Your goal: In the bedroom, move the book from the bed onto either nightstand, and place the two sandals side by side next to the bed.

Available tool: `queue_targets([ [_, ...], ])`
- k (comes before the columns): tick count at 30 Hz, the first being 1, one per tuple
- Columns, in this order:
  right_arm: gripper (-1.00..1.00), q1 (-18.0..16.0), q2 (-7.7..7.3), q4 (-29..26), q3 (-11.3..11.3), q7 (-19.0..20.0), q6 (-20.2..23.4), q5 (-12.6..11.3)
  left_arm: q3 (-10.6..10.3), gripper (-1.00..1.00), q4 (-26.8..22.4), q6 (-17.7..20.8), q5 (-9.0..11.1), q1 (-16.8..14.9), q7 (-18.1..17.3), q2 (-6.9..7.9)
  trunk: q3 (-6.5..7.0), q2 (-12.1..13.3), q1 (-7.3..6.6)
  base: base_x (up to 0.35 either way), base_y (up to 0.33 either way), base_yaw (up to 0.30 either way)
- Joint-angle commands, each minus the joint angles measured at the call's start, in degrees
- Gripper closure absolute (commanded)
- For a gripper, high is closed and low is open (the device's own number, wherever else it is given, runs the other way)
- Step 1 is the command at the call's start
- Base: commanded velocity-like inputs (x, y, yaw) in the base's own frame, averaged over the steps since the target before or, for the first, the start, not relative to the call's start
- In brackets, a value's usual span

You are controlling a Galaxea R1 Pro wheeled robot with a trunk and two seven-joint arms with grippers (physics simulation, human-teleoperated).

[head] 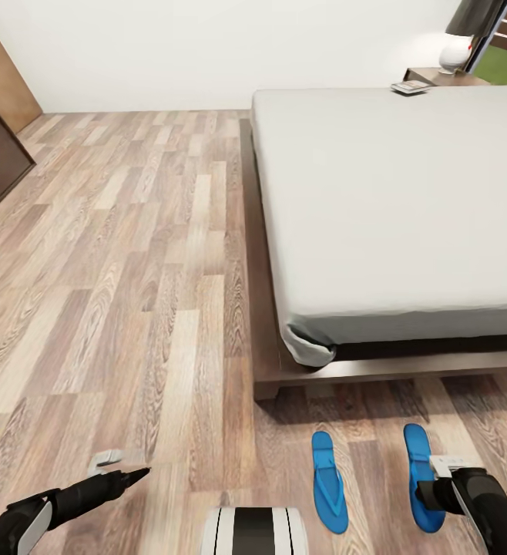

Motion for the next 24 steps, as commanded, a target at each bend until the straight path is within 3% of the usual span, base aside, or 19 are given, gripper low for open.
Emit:
queue_targets([
  [1,1.00,0.0,0.03,-0.1,-0.2,0.5,0.2,0.6,0.1,-1.00,0.0,0.6,0.4,0.0,-0.2,-0.01,-0.04,0.0,-0.01,0.000,0.288,0.000],
  [16,1.00,0.0,0.00,0.1,-0.1,0.5,0.2,0.7,0.1,-1.00,0.1,0.6,0.4,0.0,-0.2,-0.01,-0.04,0.0,-0.01,0.000,0.282,0.000],
  [24,1.00,0.0,0.04,0.1,-0.1,0.5,0.2,0.7,0.1,-1.00,0.1,0.5,0.4,0.0,-0.1,-0.01,-0.04,0.0,-0.01,0.077,0.042,0.000],
])
